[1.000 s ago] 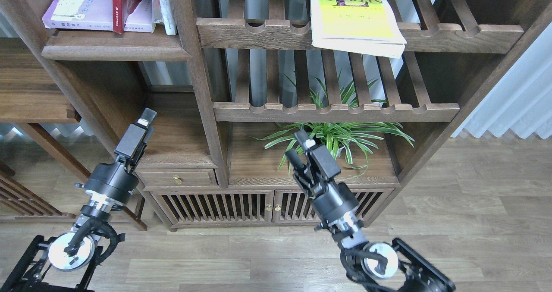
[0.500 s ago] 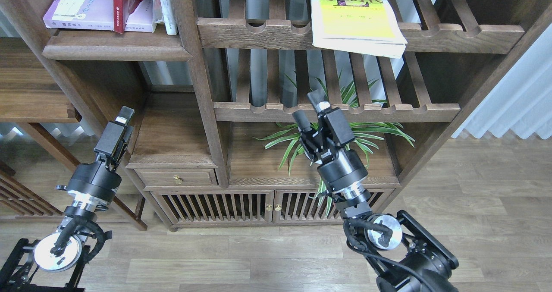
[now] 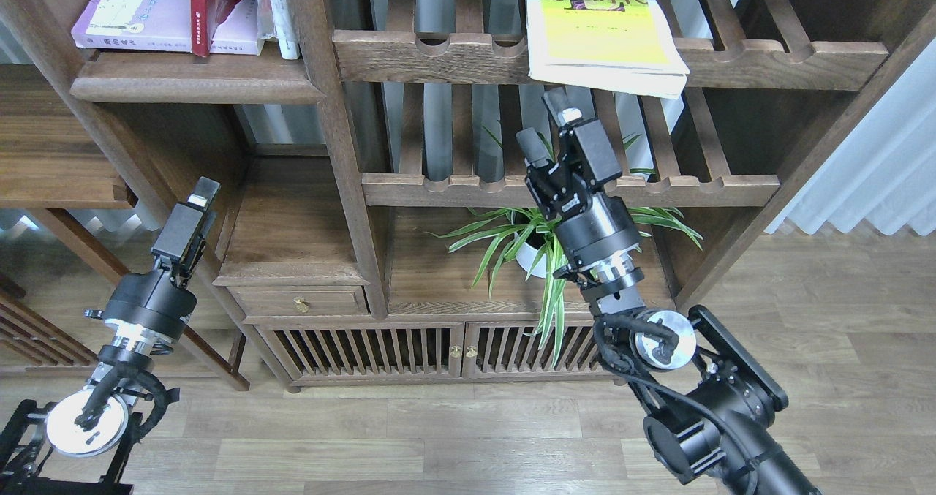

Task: Organize books on shelf
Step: 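Grip the yellow book's lower edge with the right gripper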

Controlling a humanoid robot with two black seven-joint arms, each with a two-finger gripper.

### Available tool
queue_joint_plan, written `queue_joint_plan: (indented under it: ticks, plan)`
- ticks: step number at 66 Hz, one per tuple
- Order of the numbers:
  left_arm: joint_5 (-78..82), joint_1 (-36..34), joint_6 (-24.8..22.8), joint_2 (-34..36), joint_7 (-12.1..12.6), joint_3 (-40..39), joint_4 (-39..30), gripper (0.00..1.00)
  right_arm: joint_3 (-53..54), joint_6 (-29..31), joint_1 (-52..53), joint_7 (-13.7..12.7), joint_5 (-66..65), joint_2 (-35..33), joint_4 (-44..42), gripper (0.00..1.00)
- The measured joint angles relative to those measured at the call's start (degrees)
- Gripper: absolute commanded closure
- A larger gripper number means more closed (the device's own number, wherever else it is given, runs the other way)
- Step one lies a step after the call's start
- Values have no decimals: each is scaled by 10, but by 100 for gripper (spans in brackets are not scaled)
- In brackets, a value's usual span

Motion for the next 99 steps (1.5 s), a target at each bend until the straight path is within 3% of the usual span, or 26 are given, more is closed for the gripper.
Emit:
queue_joint_plan:
  ticks: [31,40,56,74,99]
  plan:
    - [-1,-1,0,1,0,0,0,10,73,-64,35,0,0,0,-3,2]
    - [-1,-1,0,1,0,-2,-1,10,82,-81,40,0,0,0,-3,10]
    - [-1,-1,0,3,0,-2,-1,10,98,-98,48,2,0,0,-5,42]
    - [-1,-1,0,9,0,-3,-1,9,101,-92,47,4,-1,0,-6,96]
    - [-4,0,0,11,-3,-18,-1,8,50,-9,37,-3,-5,0,8,96]
